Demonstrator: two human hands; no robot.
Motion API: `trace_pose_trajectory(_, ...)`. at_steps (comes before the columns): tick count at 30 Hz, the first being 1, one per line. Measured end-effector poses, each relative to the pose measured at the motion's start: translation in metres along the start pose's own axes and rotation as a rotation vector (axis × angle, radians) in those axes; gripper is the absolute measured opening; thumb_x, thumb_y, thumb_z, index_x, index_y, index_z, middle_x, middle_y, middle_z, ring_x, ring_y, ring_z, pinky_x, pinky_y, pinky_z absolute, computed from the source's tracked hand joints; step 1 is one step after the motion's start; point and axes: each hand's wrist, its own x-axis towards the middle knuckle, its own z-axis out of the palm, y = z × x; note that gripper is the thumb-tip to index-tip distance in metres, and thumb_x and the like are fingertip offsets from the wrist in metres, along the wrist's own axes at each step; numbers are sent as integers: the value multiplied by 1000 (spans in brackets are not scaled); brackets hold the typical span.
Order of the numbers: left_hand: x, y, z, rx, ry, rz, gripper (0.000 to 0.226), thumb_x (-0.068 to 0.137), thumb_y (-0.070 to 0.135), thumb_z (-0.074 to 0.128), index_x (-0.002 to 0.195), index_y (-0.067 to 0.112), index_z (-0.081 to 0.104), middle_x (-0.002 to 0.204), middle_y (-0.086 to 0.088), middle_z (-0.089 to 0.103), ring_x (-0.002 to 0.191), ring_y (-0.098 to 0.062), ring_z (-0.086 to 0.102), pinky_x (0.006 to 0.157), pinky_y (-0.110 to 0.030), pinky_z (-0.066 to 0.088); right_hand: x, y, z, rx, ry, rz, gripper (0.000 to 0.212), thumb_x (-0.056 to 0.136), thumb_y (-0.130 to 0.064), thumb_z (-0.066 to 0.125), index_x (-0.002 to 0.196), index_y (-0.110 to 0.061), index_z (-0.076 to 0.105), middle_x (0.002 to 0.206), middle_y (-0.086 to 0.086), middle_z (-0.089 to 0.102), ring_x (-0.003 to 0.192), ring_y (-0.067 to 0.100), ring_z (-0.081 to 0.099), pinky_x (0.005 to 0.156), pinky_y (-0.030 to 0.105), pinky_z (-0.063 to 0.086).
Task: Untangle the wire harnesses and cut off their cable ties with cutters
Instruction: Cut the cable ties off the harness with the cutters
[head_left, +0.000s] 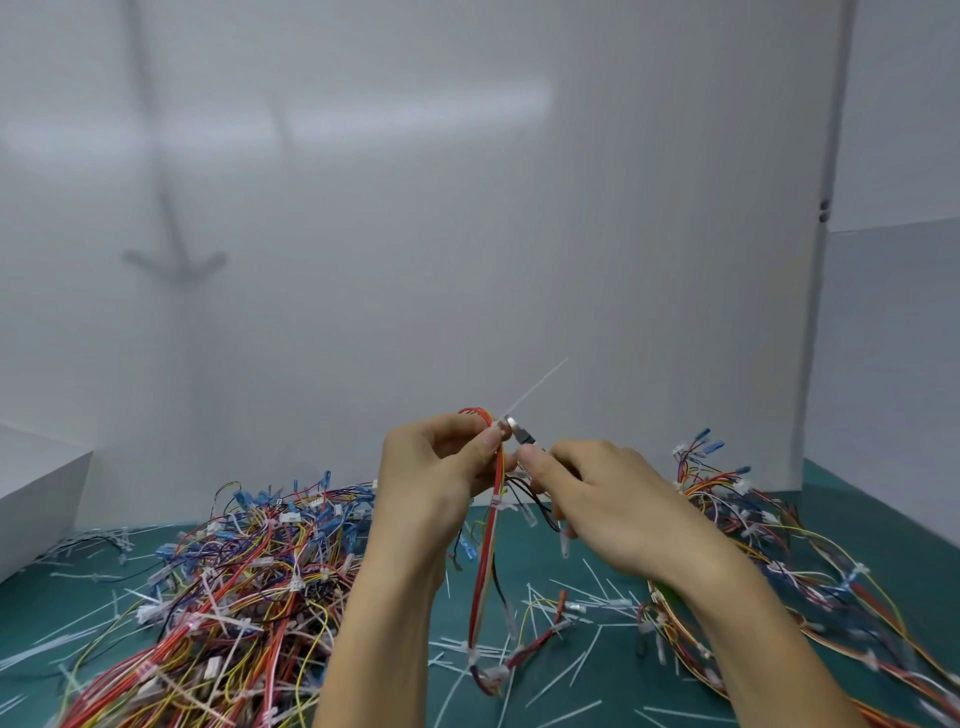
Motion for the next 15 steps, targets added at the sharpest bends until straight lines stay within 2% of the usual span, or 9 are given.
trace_pose_trajectory(3, 0, 1, 0, -17, 12, -2, 8, 88, 1, 67, 82, 4, 71, 69, -7, 75, 62, -17, 73, 58, -18, 55, -1, 0, -4, -41, 14, -32, 56, 94, -66, 33, 77, -18, 57, 72, 5, 64, 72, 24, 63, 64, 41, 46)
trace_pose_trajectory(6, -2, 3, -1, 1, 30, 5, 9, 88, 2, 68, 80, 4, 71, 67, -8, 74, 61, -17, 73, 57, -18, 55, -3, 0, -6, -103, 50, -66, 53, 95, -66, 36, 72, -21, 53, 63, -1, 55, 59, 17, 49, 54, 34, 34)
trace_pose_trajectory(11, -3, 4, -1, 45, 24, 12, 7, 88, 5, 70, 82, 1, 71, 70, -14, 74, 63, -20, 73, 60, -22, 59, -2, 0, -4, -120, 87, -96, 55, 91, -70, 34, 74, -21, 53, 65, 0, 55, 61, 19, 50, 55, 36, 37)
trace_pose_trajectory(15, -3, 6, -1, 68, 28, 23, 5, 86, 5, 72, 83, 1, 71, 69, -13, 74, 61, -20, 73, 59, -20, 57, -1, 1, -4, -109, 101, -103, 57, 90, -70, 35, 72, -19, 54, 61, 1, 54, 52, 9, 51, 54, 33, 36)
